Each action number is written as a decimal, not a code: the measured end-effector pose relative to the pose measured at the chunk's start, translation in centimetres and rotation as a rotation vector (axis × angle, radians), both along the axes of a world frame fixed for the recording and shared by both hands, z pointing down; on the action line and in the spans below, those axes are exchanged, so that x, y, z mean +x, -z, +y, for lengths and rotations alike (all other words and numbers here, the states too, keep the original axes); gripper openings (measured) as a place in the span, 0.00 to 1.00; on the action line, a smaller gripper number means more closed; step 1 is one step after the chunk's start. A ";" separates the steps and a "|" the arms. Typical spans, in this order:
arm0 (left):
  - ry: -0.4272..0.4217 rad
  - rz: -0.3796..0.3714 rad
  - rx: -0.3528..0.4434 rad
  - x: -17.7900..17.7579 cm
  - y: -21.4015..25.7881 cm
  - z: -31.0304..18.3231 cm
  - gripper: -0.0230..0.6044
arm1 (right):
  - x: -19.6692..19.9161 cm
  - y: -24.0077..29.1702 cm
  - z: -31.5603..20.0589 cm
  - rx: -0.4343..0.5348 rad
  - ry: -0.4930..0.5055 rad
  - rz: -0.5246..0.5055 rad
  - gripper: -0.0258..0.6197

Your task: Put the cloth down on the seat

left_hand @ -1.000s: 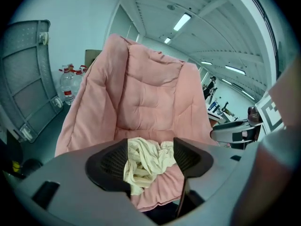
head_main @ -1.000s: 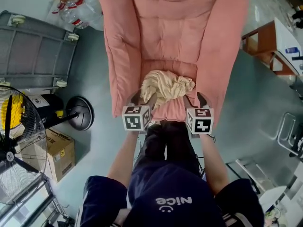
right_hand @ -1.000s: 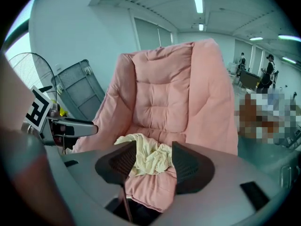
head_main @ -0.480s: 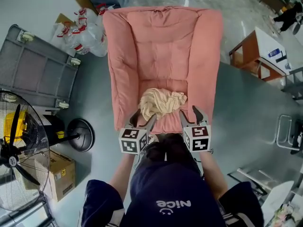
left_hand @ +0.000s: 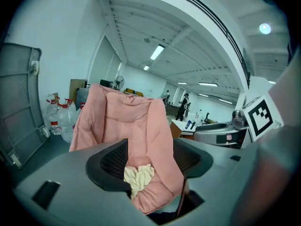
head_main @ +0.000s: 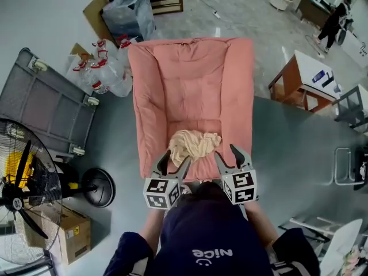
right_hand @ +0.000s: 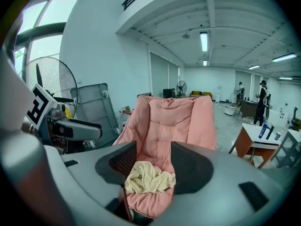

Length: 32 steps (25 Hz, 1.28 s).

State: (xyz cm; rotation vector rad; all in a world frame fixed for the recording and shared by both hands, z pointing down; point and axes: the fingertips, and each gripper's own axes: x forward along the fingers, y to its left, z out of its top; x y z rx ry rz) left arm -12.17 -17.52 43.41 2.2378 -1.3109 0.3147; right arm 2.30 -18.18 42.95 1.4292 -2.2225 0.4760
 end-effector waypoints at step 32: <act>0.135 0.023 0.244 -1.1 9.4 0.7 0.10 | 3.3 8.3 1.4 0.208 -0.045 -0.076 0.15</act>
